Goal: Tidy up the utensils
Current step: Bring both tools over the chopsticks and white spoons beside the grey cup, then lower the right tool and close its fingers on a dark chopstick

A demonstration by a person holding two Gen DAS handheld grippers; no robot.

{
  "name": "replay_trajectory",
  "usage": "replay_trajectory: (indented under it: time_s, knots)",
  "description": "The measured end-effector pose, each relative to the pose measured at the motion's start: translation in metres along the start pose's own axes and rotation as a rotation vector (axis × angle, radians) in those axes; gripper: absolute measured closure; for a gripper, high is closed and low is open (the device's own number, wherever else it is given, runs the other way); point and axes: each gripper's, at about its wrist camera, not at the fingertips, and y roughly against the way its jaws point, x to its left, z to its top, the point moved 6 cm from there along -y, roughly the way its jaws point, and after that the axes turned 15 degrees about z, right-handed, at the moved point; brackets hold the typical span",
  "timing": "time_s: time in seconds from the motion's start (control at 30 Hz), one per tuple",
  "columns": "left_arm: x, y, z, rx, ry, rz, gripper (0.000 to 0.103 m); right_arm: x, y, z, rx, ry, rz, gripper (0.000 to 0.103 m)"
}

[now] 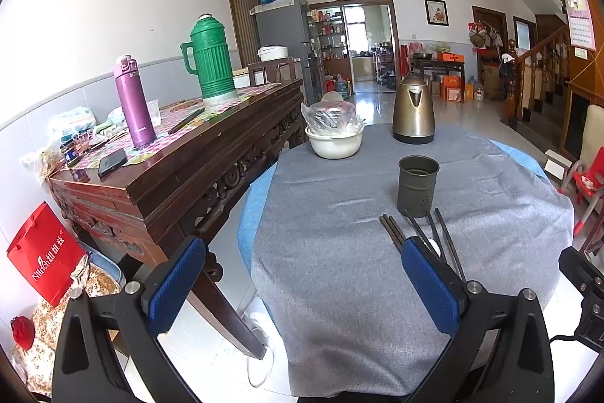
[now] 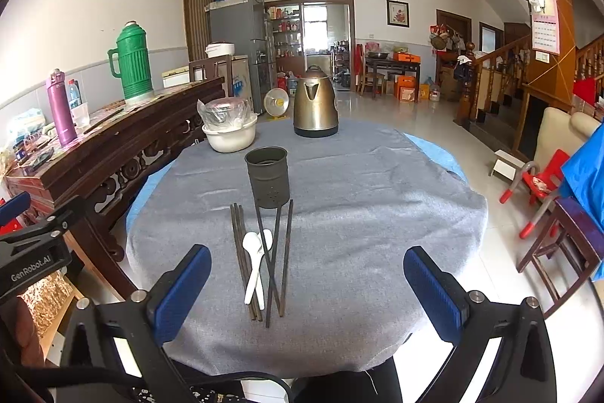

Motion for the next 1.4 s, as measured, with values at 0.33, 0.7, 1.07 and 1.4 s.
replay_trajectory:
  time_s: [0.33, 0.7, 1.07, 1.4]
  knots:
    - [0.002, -0.001, 0.000, 0.000, 0.001, -0.001, 0.000, 0.006, -0.004, 0.001, 0.004, 0.013, 0.015, 0.000]
    - [0.001, -0.001, -0.002, 0.002, 0.003, -0.007, 0.000, 0.005, -0.005, 0.001, 0.001, 0.005, 0.013, 0.000]
    - [0.000, -0.006, -0.005, 0.016, -0.003, -0.013, 0.000, 0.000, -0.009, 0.000, 0.012, -0.011, 0.020, 0.000]
    - [-0.006, -0.038, -0.007, 0.088, -0.007, -0.040, 0.000, -0.027, -0.037, 0.019, 0.029, -0.085, 0.024, 0.000]
